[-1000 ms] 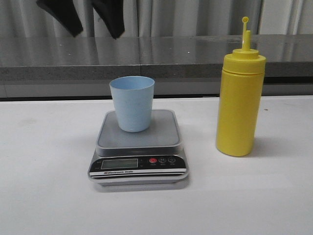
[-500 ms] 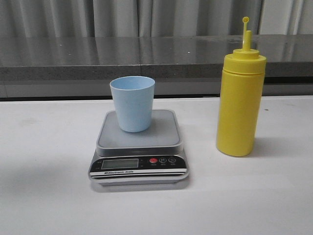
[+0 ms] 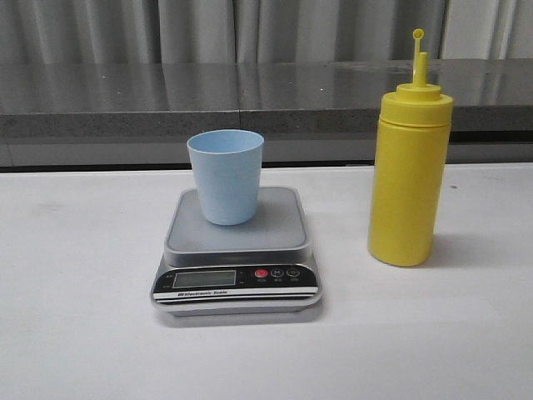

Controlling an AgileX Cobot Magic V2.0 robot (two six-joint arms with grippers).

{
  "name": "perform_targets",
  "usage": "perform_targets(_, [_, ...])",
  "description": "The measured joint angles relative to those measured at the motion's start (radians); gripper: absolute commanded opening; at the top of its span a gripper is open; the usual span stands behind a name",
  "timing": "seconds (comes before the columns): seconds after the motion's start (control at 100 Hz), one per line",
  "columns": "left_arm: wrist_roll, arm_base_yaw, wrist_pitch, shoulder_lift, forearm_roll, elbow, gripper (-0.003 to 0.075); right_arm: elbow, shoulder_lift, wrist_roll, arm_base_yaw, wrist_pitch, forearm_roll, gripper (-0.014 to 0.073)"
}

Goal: Pour seasoning into cup on scale with both arms

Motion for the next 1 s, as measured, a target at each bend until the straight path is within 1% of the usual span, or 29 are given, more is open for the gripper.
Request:
perform_targets(0.13, [0.0,0.0,-0.048,-0.157,0.002,0.105,0.06,0.0,0.0,0.0,0.0,0.0,0.0,-0.0068])
perform_targets(0.38, [0.0,0.0,-0.059,-0.381,0.024,0.228,0.06,0.0,0.0,0.0,0.0,0.0,0.0,-0.0068])
perform_targets(0.48, [0.0,0.0,-0.083,-0.424,0.056,0.248,0.0599,0.0,0.0,0.0,0.0,0.0,0.0,-0.0068])
perform_targets(0.68, [0.0,0.0,-0.108,-0.434,0.075,0.251,0.0594,0.0,0.0,0.0,0.0,0.0,0.0,-0.0068])
perform_targets(0.75, [0.0,0.0,-0.108,-0.434,0.078,0.251,0.0559,0.0,0.0,0.0,0.0,0.0,0.0,-0.0068])
perform_targets(0.82, [0.0,0.0,-0.108,-0.434,0.078,0.251,0.0491,0.0,0.0,0.0,0.0,0.0,0.0,-0.0068])
perform_targets(0.89, [0.0,0.0,-0.108,-0.434,0.078,0.251,0.0393,0.0,0.0,0.0,0.0,0.0,0.0,-0.0068])
perform_targets(1.0, [0.0,0.0,-0.108,-0.434,0.078,0.251,0.0219,0.0,0.0,0.0,0.0,0.0,0.0,-0.0068])
